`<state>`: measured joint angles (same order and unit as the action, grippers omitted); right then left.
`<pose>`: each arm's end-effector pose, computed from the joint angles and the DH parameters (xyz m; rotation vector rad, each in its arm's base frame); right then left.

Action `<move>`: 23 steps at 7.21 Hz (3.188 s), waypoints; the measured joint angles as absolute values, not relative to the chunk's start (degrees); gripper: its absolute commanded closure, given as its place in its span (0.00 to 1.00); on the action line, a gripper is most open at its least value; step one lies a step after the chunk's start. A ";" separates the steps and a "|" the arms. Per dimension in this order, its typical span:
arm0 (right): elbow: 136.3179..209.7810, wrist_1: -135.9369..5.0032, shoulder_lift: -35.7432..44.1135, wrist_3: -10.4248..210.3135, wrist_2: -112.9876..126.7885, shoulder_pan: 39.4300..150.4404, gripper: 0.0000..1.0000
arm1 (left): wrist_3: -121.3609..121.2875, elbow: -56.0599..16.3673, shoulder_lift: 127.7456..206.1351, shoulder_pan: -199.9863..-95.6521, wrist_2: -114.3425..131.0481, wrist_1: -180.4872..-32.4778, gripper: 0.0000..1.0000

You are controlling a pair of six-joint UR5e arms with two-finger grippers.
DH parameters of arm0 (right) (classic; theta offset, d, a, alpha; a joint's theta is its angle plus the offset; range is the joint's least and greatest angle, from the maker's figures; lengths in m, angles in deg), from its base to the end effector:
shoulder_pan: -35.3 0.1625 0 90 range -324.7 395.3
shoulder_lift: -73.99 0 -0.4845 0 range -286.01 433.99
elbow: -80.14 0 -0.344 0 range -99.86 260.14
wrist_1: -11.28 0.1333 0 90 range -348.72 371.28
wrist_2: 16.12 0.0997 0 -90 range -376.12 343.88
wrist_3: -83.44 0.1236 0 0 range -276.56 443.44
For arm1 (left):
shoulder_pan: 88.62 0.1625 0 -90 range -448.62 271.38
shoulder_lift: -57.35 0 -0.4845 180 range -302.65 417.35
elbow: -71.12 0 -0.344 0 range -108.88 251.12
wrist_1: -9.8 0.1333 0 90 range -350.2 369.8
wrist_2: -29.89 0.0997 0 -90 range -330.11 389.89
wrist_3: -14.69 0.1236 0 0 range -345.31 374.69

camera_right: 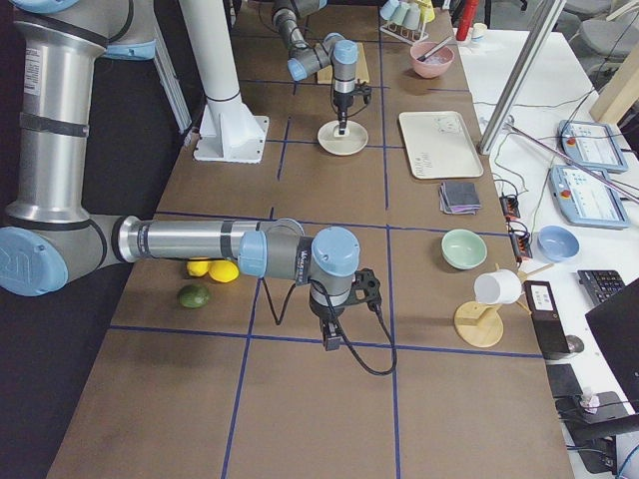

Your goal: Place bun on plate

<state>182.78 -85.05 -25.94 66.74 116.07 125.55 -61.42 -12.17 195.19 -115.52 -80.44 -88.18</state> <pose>0.0518 -0.3536 0.7212 0.0490 -0.7390 -0.2506 0.6468 -0.4295 0.2619 -0.0164 0.9099 -0.0591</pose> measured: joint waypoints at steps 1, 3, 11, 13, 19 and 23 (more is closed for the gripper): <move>182.79 -85.05 -25.94 66.74 116.07 125.55 0.00 | -61.35 -12.14 195.11 -115.48 -80.34 -89.02 0.00; 182.80 -85.05 -25.92 66.74 116.07 125.51 0.00 | -60.53 -12.33 194.89 -116.13 -80.27 -89.53 0.00; 182.42 -85.05 -25.76 66.66 116.07 125.48 0.00 | -1.49 -28.47 159.96 -153.18 -99.71 -81.57 0.00; 182.34 -85.05 -25.76 66.66 116.07 125.48 0.00 | 9.57 -28.18 150.43 -165.14 -102.55 -81.99 0.00; 182.35 -85.05 -25.94 66.65 116.07 125.48 0.00 | 11.26 -26.51 139.84 -173.73 -100.78 -82.36 0.00; 182.16 -84.99 -25.83 66.65 116.07 125.48 0.00 | 11.60 -26.58 139.48 -173.70 -101.01 -81.99 0.00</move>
